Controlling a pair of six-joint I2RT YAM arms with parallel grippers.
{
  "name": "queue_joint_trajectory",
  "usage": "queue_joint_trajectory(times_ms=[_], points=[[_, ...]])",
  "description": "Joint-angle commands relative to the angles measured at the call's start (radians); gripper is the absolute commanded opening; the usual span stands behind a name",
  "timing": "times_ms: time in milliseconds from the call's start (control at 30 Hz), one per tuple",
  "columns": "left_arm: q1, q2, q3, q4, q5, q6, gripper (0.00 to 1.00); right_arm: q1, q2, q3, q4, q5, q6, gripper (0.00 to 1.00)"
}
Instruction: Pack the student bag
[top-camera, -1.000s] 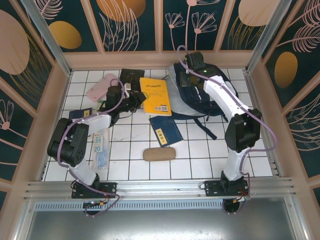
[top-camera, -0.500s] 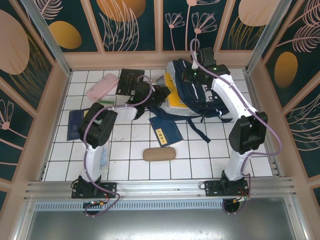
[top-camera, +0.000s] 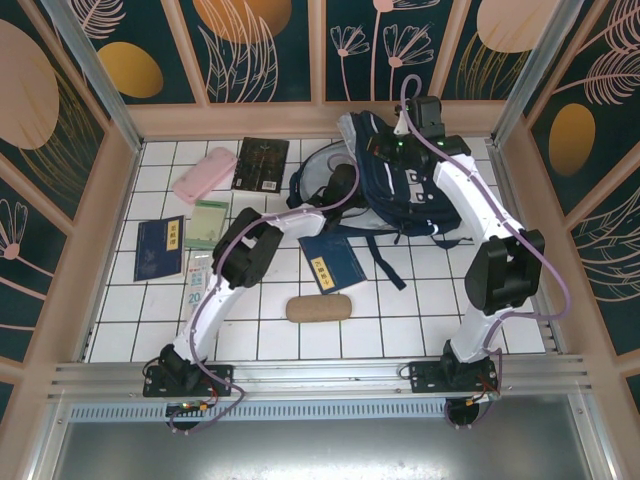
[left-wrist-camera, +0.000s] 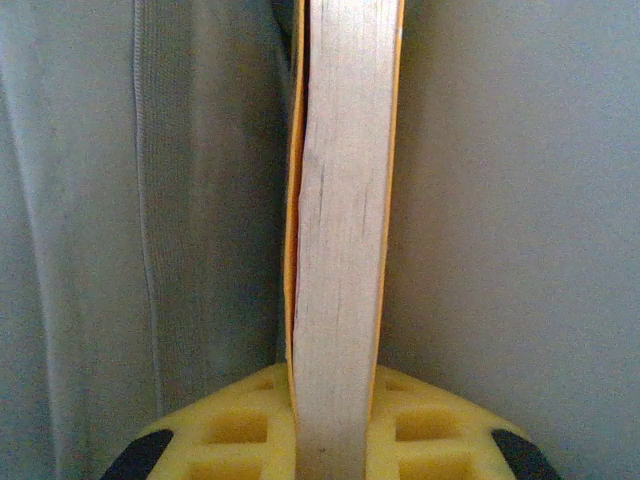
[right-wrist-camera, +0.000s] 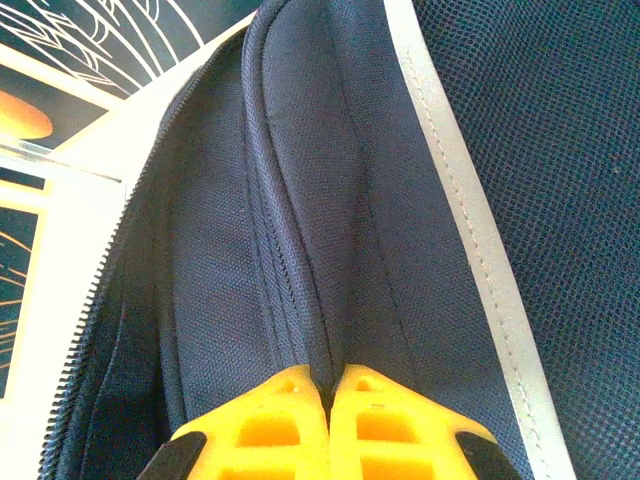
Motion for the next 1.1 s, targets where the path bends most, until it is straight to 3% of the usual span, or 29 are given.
queue_joint_trajectory(times_ms=[0,33,67,200,367,567,733,1067], points=[[-0.029,0.074,0.18,-0.086,-0.056,0.033,0.0,-0.004,-0.08,0.0,0.13,-0.065,0.04,0.0],[-0.035,0.1,0.226,-0.123,-0.061,0.049,0.0,-0.005,-0.083,-0.004,0.13,-0.065,0.042,0.0],[-0.039,0.116,0.257,-0.152,-0.061,0.055,0.07,-0.008,-0.086,-0.009,0.131,-0.065,0.043,0.0],[-0.039,0.079,0.221,-0.188,-0.063,0.092,0.47,-0.026,-0.106,-0.035,0.138,-0.055,0.044,0.0],[-0.027,-0.069,0.092,-0.21,-0.074,0.192,0.66,-0.058,-0.115,-0.082,0.142,-0.021,0.029,0.0],[0.019,-0.264,-0.099,-0.264,-0.052,0.275,0.75,-0.105,-0.103,-0.141,0.15,0.025,0.002,0.0],[0.068,-0.419,-0.28,-0.312,-0.005,0.312,0.74,-0.129,-0.075,-0.189,0.176,0.031,-0.043,0.0],[0.159,-0.702,-0.575,-0.457,-0.054,0.484,0.73,-0.112,0.021,-0.246,0.233,0.018,-0.084,0.0]])
